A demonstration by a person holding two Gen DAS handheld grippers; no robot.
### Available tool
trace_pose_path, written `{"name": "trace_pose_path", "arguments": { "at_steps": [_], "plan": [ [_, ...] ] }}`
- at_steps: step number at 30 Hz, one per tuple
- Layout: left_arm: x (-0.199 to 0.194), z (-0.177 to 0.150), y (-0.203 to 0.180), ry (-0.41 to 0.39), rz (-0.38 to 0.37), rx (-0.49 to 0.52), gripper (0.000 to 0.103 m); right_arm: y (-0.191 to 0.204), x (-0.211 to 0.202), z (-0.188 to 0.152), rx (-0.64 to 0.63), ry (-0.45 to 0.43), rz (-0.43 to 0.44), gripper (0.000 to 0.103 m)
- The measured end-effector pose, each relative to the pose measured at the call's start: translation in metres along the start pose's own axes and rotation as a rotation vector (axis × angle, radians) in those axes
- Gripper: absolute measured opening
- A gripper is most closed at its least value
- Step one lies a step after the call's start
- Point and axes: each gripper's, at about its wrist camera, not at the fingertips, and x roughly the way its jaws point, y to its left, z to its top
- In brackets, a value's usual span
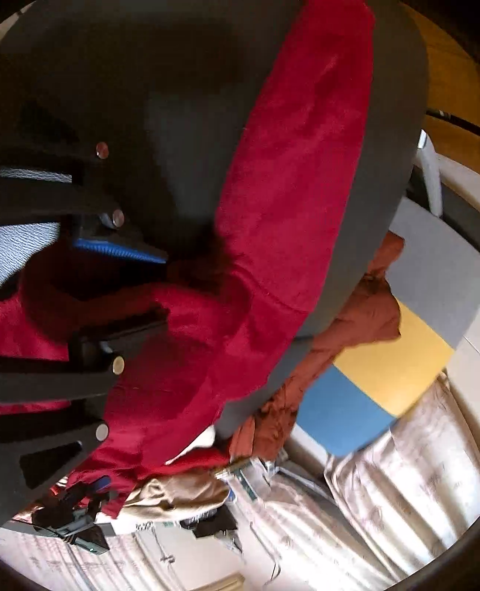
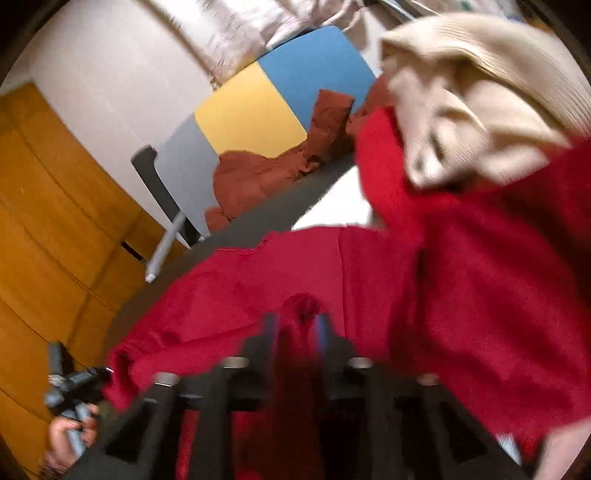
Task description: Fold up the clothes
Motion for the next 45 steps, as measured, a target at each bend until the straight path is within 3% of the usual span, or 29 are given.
{"name": "trace_pose_path", "arguments": {
  "at_steps": [1, 2, 4, 7, 9, 13, 15, 16, 17, 19, 25, 26, 28, 30, 34, 37, 40, 41, 42, 43, 44, 45],
  "plan": [
    [-0.005, -0.007, 0.003, -0.02, -0.008, 0.008, 0.039, -0.002, -0.007, -0.007, -0.001, -0.002, 0.013, 0.073],
    [-0.01, -0.014, 0.005, -0.034, -0.025, 0.015, 0.045, -0.003, -0.015, -0.014, -0.001, -0.005, 0.026, 0.076],
    [-0.02, -0.027, 0.009, -0.062, -0.061, 0.03, 0.047, -0.006, -0.03, -0.029, -0.002, -0.01, 0.052, 0.076],
    [-0.034, -0.047, 0.014, -0.104, -0.114, 0.053, 0.052, 0.0, -0.037, -0.055, -0.079, 0.09, 0.065, 0.076],
    [-0.034, -0.054, 0.007, -0.115, -0.098, 0.105, 0.061, 0.005, -0.031, -0.073, -0.134, 0.147, 0.064, 0.076],
    [-0.026, -0.059, -0.005, -0.103, -0.038, 0.209, 0.062, 0.012, 0.002, -0.088, -0.18, 0.168, -0.002, 0.075],
    [-0.022, -0.057, -0.008, -0.097, -0.019, 0.218, 0.062, 0.019, 0.015, -0.09, -0.191, 0.177, -0.005, 0.058],
    [-0.021, -0.056, -0.009, -0.093, -0.011, 0.221, 0.062, 0.026, 0.02, -0.089, -0.212, 0.191, 0.008, 0.024],
    [-0.018, -0.056, -0.011, -0.088, -0.006, 0.225, 0.062, 0.032, 0.019, -0.086, -0.215, 0.193, 0.046, 0.012],
    [-0.012, -0.055, -0.012, -0.072, 0.003, 0.236, 0.063, 0.044, 0.011, -0.078, -0.209, 0.186, 0.133, 0.012],
    [-0.005, -0.064, -0.013, -0.025, -0.012, 0.282, 0.063, 0.046, -0.056, -0.028, -0.031, -0.019, 0.472, 0.011],
    [-0.005, -0.066, -0.013, -0.019, -0.019, 0.288, 0.063, 0.043, -0.063, -0.023, -0.015, -0.046, 0.486, 0.011],
    [-0.003, -0.069, -0.013, 0.0, -0.032, 0.279, 0.063, 0.039, -0.073, -0.014, 0.005, -0.097, 0.49, 0.011],
    [-0.003, -0.072, -0.014, 0.026, -0.054, 0.27, 0.063, 0.033, -0.067, -0.012, 0.006, -0.088, 0.396, 0.011],
    [-0.014, -0.088, -0.019, 0.044, -0.131, 0.297, 0.063, -0.003, -0.021, -0.028, 0.121, 0.048, 0.157, 0.011],
    [-0.02, -0.1, -0.027, 0.06, -0.187, 0.36, 0.064, -0.031, -0.002, -0.048, 0.237, 0.095, 0.14, 0.011],
    [-0.012, -0.11, -0.039, 0.069, -0.11, 0.46, 0.072, -0.034, 0.008, -0.056, 0.228, 0.125, 0.117, 0.011],
    [-0.008, -0.111, -0.043, 0.072, -0.067, 0.482, 0.069, -0.032, 0.012, -0.057, 0.222, 0.129, 0.121, 0.011],
    [-0.007, -0.108, -0.044, 0.083, -0.069, 0.47, 0.059, -0.03, 0.014, -0.055, 0.216, 0.127, 0.13, 0.011],
    [-0.007, -0.105, -0.046, 0.094, -0.073, 0.456, 0.047, -0.028, 0.015, -0.052, 0.211, 0.124, 0.139, 0.011],
    [-0.006, -0.102, -0.048, 0.105, -0.077, 0.442, 0.027, -0.025, 0.015, -0.05, 0.2, 0.117, 0.149, 0.011],
    [-0.008, -0.095, -0.048, 0.126, -0.117, 0.407, 0.022, -0.019, 0.01, -0.045, 0.176, 0.103, 0.159, 0.011]
  ]
}}
